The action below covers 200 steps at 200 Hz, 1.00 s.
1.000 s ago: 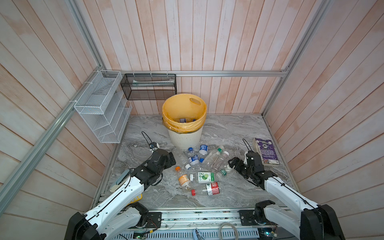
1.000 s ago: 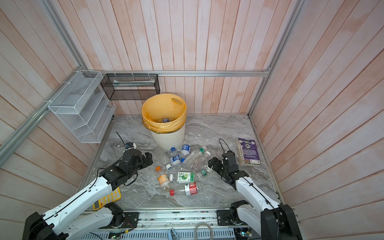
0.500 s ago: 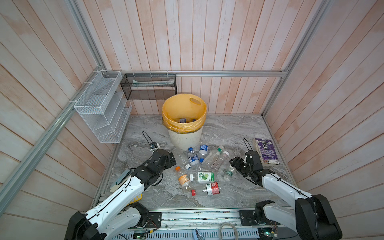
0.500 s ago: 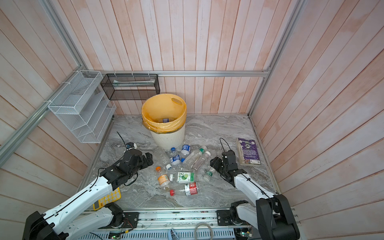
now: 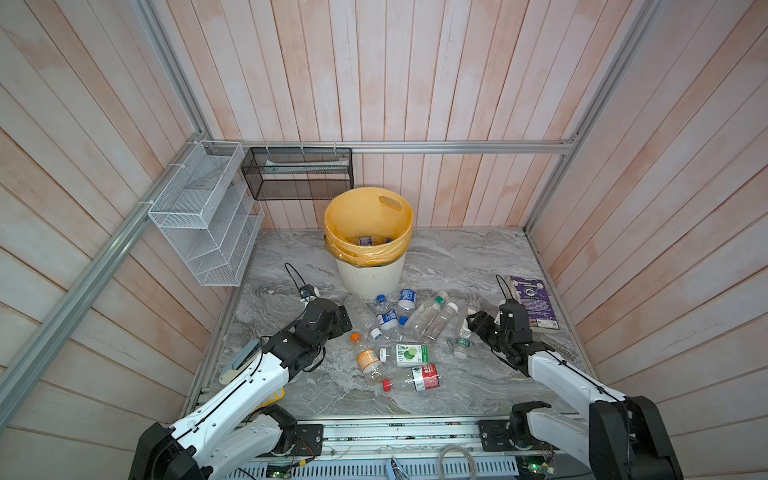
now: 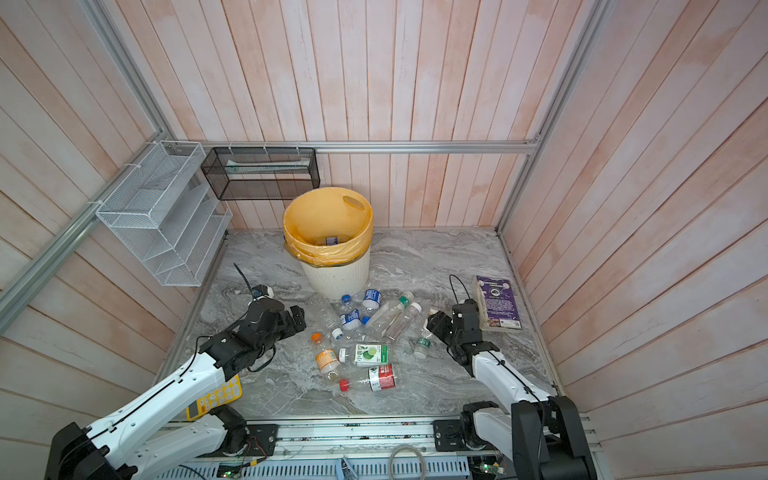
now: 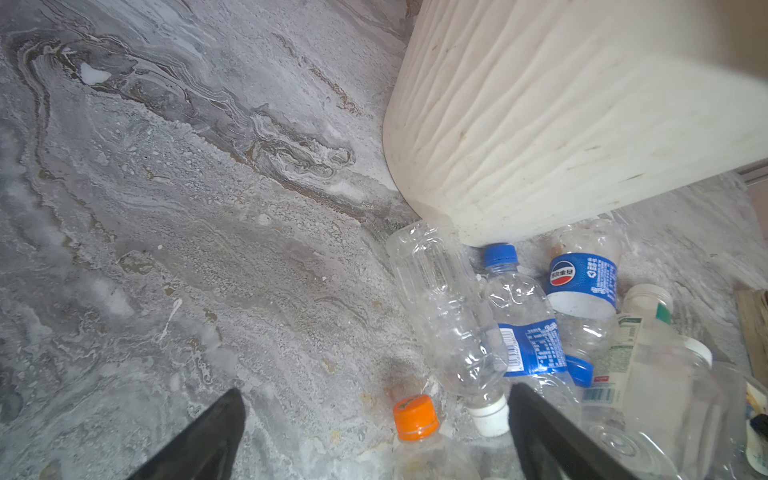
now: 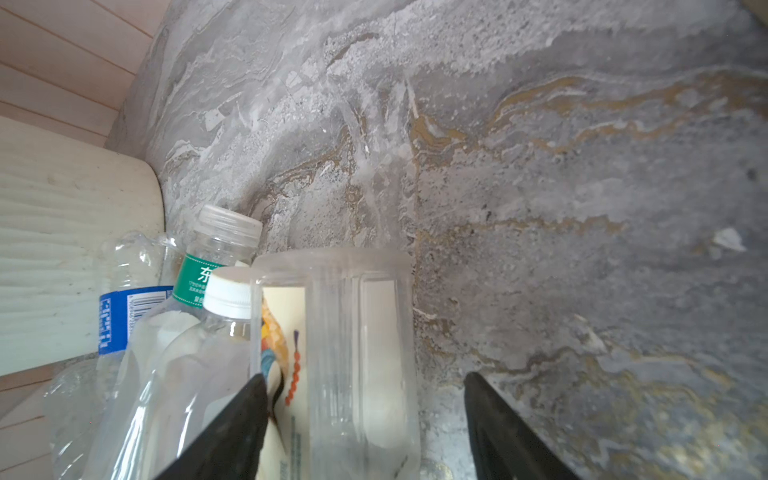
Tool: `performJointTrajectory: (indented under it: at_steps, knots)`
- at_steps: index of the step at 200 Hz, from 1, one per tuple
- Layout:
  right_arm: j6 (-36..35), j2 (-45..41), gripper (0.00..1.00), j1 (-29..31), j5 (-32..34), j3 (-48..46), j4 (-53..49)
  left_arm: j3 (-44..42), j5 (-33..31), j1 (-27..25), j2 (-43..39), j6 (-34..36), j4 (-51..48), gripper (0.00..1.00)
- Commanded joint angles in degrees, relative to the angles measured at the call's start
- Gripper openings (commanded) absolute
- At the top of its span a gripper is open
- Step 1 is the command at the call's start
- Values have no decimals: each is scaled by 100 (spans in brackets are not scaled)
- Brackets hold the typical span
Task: Throw the plastic bottles in the bin
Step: 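Grasp the clear square flower-label bottle with the right gripper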
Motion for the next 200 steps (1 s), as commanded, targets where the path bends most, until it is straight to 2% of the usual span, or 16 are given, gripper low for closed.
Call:
performJointTrajectory:
  at_steps: [1,28,65,100,122,157,200]
  knots:
    - [-280,150,81,-18,198,-13,-719,60,-77,-18,-32,-35,-36,100]
    - [-506,121,88,-18,310,177,-957,30,-68,-18,-37,-54,-13,100]
    - [-481,168,98,-7,13,110,-846,-38,-38,-18,-23,-98,72,100]
    - [-569,329,98,120,126,169,-835,-48,11,-18,15,-98,124,100]
    - [-710,569,95,215,275,306,-892,-40,11,-16,30,-98,136,100]
    - [-854,714,83,289,441,429,-975,-56,2,-18,3,-124,103,100]
    - [-773,423,58,287,470,383,-975,-60,2,-18,-35,-161,52,100]
